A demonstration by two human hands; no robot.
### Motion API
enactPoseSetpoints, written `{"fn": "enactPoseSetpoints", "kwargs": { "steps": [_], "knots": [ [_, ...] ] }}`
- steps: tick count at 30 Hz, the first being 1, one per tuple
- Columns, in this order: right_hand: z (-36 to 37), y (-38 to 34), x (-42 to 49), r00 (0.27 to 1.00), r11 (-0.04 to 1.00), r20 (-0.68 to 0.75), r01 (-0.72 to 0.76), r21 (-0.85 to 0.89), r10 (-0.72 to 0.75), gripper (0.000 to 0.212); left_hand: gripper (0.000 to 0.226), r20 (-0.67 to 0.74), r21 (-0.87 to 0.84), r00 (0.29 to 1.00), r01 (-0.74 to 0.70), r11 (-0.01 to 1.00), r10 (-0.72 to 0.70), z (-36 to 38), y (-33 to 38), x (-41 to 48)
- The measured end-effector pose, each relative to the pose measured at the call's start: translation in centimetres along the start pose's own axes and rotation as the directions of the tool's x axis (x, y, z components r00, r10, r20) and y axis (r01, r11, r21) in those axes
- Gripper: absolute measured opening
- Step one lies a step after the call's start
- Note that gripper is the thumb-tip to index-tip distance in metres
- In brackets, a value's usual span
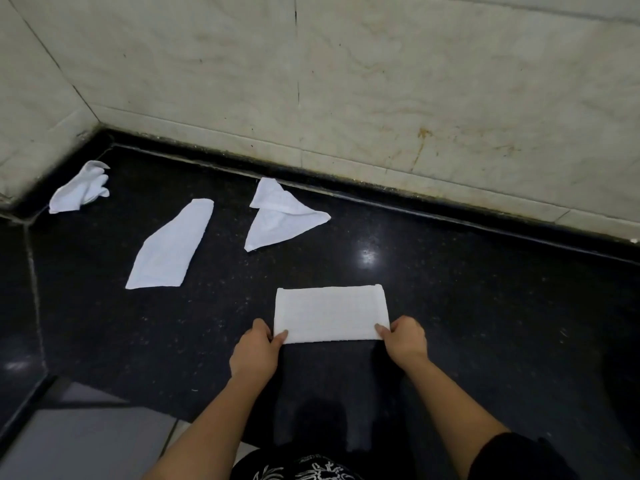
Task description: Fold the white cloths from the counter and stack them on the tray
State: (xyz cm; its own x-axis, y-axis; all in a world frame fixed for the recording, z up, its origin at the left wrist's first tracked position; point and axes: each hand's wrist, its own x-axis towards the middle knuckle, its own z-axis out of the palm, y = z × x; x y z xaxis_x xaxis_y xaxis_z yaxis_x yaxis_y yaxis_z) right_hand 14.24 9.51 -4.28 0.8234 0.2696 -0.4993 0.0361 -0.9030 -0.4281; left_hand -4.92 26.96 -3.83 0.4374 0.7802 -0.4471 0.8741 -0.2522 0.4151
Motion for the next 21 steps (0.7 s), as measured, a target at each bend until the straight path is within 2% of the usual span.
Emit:
{"fn": "enactPoseSetpoints", "kwargs": {
  "steps": [2,5,8,12,16,18,21],
  "knots": [
    [-0.3,-0.7,0.0,0.999,0.999,0.019,-0.037,0.039,0.036,0.042,0.029,-0.015,-0.036,1.0,0.005,0.999,-0.006,-0.1,0.1,0.1],
    [-1.0,-1.6,-0.3,0.994,0.983,0.049,-0.103,0.151,0.096,0.016,0.028,-0.032,-0.115,0.999,-0.018,0.993,0.014,-0.2,0.2,0.1],
    [-1.3,-1.6,-0.7,0.986,0.906,0.071,-0.167,0.389,0.152,0.033,0.026,-0.063,-0.188,0.996,-0.08,0.979,0.07,-0.2,0.5,-0.2],
    [-1.4,-1.4,-0.6,0.98,0.806,0.105,-0.2,0.557,0.171,0.021,0.026,-0.063,-0.165,0.989,-0.139,0.977,0.13,-0.2,0.5,-0.3],
    [-2.2,-3.2,-1.0,0.995,0.742,0.064,-0.1,0.662,0.077,0.014,0.02,-0.008,-0.177,0.99,-0.137,0.975,0.137,-0.7,0.4,0.4],
    [-2.4,-4.8,-1.7,0.995,0.713,0.095,-0.064,0.698,-0.003,0.013,0.021,0.01,-0.19,0.99,-0.133,0.973,0.138,-0.8,0.4,0.8],
    [-1.4,-6.7,-2.6,0.976,0.751,0.181,-0.026,0.659,-0.124,0.013,0.02,0.038,-0.195,0.99,-0.13,0.972,0.139,-1.3,0.6,1.8]
  ]
}}
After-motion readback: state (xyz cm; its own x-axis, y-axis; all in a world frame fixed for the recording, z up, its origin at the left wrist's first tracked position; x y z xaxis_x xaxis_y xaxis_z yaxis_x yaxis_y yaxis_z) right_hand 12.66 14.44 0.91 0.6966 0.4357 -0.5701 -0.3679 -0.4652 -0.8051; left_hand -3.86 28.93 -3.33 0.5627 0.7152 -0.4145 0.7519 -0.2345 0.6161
